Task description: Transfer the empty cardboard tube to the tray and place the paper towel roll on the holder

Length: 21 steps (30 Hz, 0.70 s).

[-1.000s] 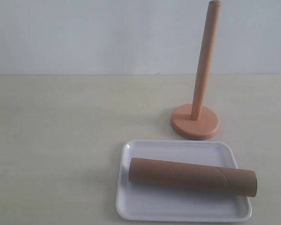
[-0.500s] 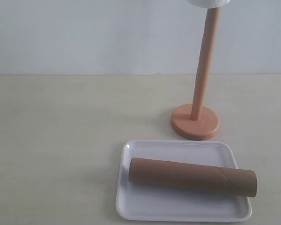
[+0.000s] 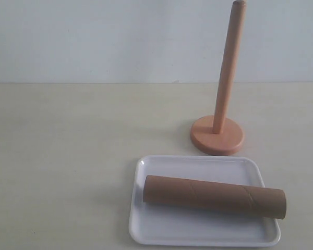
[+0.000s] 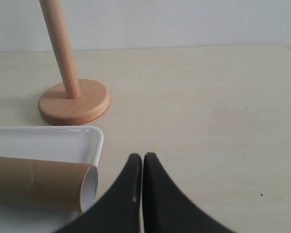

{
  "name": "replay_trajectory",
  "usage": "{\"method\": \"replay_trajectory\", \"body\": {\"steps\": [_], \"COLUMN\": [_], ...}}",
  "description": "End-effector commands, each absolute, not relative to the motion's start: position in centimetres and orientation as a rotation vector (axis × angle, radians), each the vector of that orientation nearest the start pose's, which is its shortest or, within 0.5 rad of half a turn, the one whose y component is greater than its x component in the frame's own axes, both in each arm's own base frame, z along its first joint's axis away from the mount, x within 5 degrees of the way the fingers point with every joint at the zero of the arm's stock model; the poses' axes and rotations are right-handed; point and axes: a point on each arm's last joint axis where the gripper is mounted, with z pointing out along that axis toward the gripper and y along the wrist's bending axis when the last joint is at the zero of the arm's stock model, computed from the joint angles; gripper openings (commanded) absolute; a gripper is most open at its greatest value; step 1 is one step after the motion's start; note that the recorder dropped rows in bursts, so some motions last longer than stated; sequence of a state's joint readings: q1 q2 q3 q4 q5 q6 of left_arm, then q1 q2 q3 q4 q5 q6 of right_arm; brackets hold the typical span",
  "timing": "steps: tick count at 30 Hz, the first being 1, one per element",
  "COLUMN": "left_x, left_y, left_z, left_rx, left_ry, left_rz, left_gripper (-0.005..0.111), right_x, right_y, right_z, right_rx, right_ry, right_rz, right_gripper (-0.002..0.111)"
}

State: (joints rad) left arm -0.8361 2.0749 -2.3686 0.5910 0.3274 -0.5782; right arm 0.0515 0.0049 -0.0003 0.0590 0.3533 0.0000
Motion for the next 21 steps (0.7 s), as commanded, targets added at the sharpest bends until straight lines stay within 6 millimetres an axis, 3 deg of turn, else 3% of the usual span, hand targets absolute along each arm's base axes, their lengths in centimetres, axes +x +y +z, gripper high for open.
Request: {"method": "replay_trajectory", "body": {"steps": [1,21], "left_x": [33.50,33.78], "left_y": [-34.86,-35.59], "left_z": [48.33,48.52], "left_rx": [0.486,0.515], "left_ry": [1.422,1.372], "left_rz": [-0.574,-0.593], "left_gripper": [0.004,0.004], "right_x": [5.32,5.32], "right_y": [0.44,0.44], "right_z": [18.18,18.18], "right_rx": [-0.010,-0.010], "right_ry": [1.833,1.833], "right_rz": [0.089,0.089], "right_gripper": [0.000,0.000]}}
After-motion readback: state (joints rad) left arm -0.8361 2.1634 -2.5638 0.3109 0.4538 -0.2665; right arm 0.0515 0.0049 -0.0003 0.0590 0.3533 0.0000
